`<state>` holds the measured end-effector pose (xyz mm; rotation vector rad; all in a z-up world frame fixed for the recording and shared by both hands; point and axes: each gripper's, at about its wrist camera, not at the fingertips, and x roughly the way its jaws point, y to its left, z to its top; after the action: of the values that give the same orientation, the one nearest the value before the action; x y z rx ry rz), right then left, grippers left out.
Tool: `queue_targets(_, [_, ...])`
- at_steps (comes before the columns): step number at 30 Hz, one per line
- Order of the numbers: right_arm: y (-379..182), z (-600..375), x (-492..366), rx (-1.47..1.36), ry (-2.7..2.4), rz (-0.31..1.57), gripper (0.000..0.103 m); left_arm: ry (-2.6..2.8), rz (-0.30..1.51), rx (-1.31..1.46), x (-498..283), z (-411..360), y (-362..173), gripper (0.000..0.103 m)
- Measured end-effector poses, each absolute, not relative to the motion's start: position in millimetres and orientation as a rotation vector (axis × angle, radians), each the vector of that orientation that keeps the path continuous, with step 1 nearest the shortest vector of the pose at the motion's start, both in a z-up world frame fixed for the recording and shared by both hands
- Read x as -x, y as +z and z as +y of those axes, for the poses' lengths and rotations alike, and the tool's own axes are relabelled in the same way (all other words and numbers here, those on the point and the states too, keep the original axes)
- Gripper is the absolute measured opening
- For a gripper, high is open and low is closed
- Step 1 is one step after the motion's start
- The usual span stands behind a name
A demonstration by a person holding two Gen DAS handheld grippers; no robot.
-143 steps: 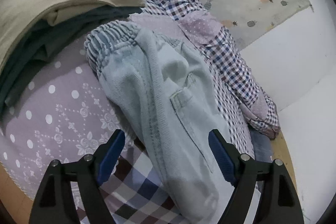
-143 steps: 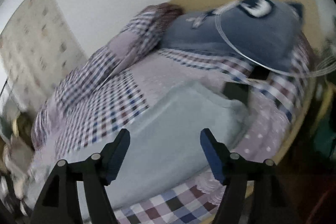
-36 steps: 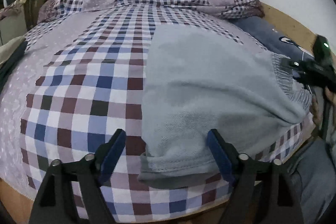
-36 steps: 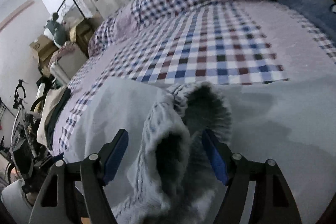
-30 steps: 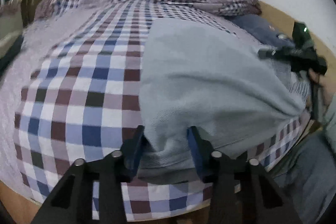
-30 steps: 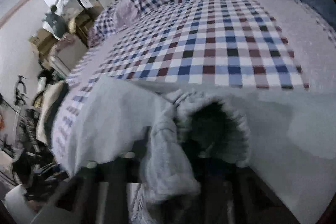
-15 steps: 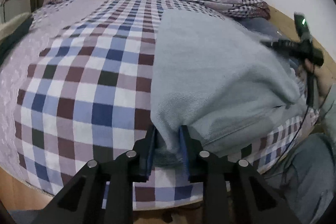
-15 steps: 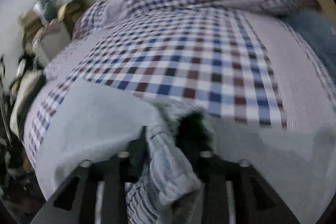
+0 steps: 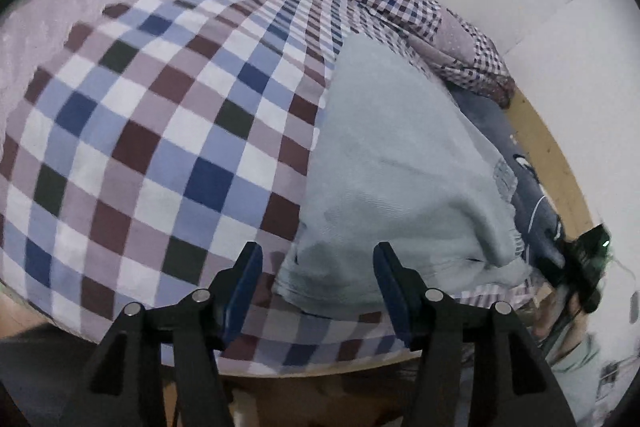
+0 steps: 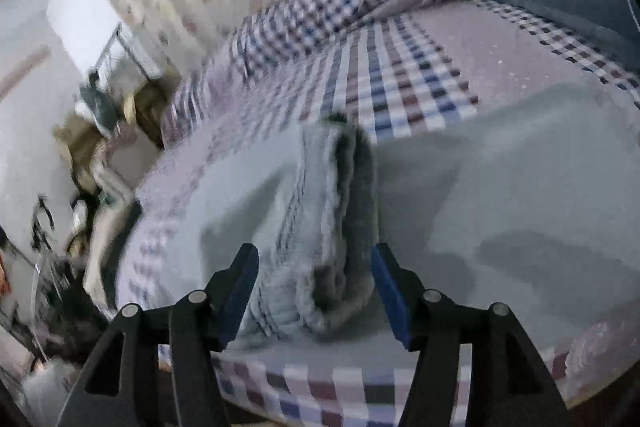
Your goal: Fold clothes
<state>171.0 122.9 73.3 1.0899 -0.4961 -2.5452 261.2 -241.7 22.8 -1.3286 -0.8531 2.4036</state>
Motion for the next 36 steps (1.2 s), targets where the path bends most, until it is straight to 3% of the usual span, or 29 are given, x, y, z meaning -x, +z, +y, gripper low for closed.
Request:
queue_targets(1, [72.6, 118.7, -172.5, -1.093, -2.538, -0.465, 0.063, 2.397, -0.854, 1.335, -263.8, -241.2, 22.1, 0.061])
queue_targets(2, [71.0, 112.2, -173.1, -1.099, -2.526, -0.428, 0.062, 2.391, -0.853, 1.341, -266.6, -240.6, 21.5, 0.054])
queue_targets(3, [68.1, 105.3, -173.2, -1.112, -2.519, -0.382, 0.062, 2.403, -0.839, 1.361, -267.7, -239.1, 20.1, 0.045])
queue_targets(4, [64.6, 97.7, -173.3, -1.135, -2.515, -0.322, 0.060, 2.421, -0.827, 1.383, -263.9, -236.3, 18.3, 0.027])
queue_targets(6, [60.0, 85.2, -177.4, -1.157, -2.523, -0.216, 0.033, 2.407, -0.876, 1.380, -253.2, -233.5, 17.3, 0.023])
queue_targets(10, [67.3, 80.6, -191.9, -1.093, -2.515, -0.174, 0.011, 2.431, -0.897, 1.328, -257.8, -235.8, 22.4, 0.015])
queue_targets(14, [56.8, 93.4, -193.1, -1.187, -2.564, -0.176, 0.011, 2.424, -0.935, 1.318, -258.4, -241.2, 21.1, 0.014])
queue_targets(18, [46.9, 96.8, -188.5, -1.261, -2.570, -0.148, 0.015, 2.429, -0.860, 1.404, -252.9, -231.6, 13.5, 0.015])
queue_targets(20, [46.4, 99.9, -190.8, -1.264, -2.585, -0.158, 0.021, 2.435, -0.863, 1.407, -252.9, -229.9, 12.8, 0.021])
queue_targets(23, [49.0, 115.3, -194.3, -1.242, -2.618, -0.271, 0.049, 2.487, -0.840, 1.427, -257.8, -227.9, 12.7, 0.037])
queue_targets(25, [52.3, 133.0, -197.2, -1.215, -2.672, -0.356, 0.054, 2.547, -0.798, 1.393, -263.0, -222.9, 19.4, 0.043])
queue_targets(29, [59.9, 192.0, -210.7, -1.121, -2.787, -0.707, 0.060, 2.666, -0.731, 1.254, -276.3, -217.6, 40.8, 0.074])
queue_targets(31, [61.0, 227.3, -223.2, -1.061, -2.820, -0.920, 0.063, 2.716, -0.711, 1.171, -283.8, -214.6, 51.3, 0.084])
queue_targets(36, [44.0, 306.3, -258.7, -0.916, -2.773, -1.499, 0.074, 2.723, -0.685, 1.122, -277.0, -202.6, 55.5, 0.084])
